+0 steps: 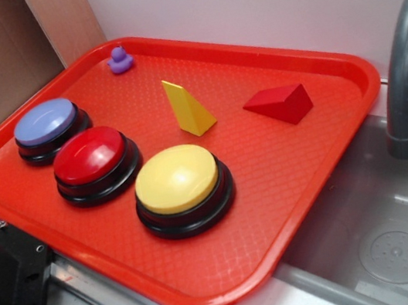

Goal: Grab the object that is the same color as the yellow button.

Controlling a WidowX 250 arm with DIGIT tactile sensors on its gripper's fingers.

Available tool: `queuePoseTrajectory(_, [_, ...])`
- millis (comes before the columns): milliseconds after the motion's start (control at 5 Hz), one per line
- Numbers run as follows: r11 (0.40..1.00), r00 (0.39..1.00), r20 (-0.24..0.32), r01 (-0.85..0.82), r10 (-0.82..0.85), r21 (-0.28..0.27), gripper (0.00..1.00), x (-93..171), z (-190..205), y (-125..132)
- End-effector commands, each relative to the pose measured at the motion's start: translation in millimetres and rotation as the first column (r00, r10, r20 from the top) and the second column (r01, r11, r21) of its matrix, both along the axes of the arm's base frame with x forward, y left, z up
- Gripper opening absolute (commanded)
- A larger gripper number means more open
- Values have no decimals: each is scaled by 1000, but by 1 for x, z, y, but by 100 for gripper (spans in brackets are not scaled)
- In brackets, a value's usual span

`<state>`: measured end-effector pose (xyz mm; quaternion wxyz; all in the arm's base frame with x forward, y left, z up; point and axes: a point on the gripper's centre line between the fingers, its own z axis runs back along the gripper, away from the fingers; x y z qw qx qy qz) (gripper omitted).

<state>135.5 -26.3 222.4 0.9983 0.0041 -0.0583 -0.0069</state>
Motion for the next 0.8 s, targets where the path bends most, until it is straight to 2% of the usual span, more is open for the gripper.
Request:
queuePoseTrajectory(0, [1000,996,85,-3,2,21,100,43,-35,-15])
queuePoseTrajectory(200, [1000,996,85,-22,20,18,100,64,-56,-19])
queuePoseTrajectory(400, [996,994,72,-82,80,38,100,91,-83,-23])
queuePoseTrajectory(600, [995,996,51,-82,79,64,100,106,-106,-23])
